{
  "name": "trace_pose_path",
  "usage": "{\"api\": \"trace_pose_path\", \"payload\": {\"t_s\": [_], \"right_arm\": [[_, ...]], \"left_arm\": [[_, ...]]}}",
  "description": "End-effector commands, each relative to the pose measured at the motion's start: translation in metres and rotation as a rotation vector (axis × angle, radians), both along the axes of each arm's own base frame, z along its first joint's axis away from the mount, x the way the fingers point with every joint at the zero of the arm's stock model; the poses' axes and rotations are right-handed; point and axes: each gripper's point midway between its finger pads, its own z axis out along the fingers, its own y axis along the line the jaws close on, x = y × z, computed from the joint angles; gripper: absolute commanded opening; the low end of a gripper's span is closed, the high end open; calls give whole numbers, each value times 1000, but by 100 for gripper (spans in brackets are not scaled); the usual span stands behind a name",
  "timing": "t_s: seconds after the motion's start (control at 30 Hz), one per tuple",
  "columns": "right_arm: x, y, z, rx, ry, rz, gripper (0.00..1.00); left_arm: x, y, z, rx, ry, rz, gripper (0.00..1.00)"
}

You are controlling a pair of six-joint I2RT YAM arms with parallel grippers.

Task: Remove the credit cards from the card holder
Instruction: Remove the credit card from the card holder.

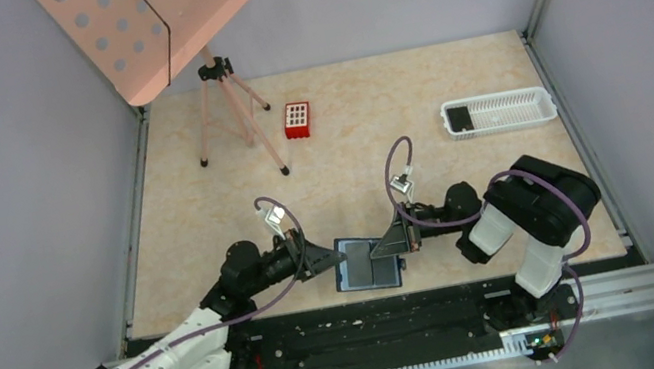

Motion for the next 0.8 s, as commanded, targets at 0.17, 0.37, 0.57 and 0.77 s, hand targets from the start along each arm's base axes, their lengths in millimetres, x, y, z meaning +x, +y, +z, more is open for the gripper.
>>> {"api": "trace_pose_path", "payload": {"t_s": [0.17, 0.37, 0.57, 0.77], "right_arm": [[0, -7, 28, 110, -175, -18, 0], [2, -11, 27, 104, -166, -28, 0], [3, -12, 27, 103, -165, -33, 0], [3, -12, 30, 111, -179, -31, 0]], "left_arm": [[4, -1, 18, -46, -70, 4, 0], [5, 4, 17, -51, -76, 18, 0], [6, 7, 20, -63, -81, 19, 0], [7, 11, 22, -78, -79, 19, 0]]}}
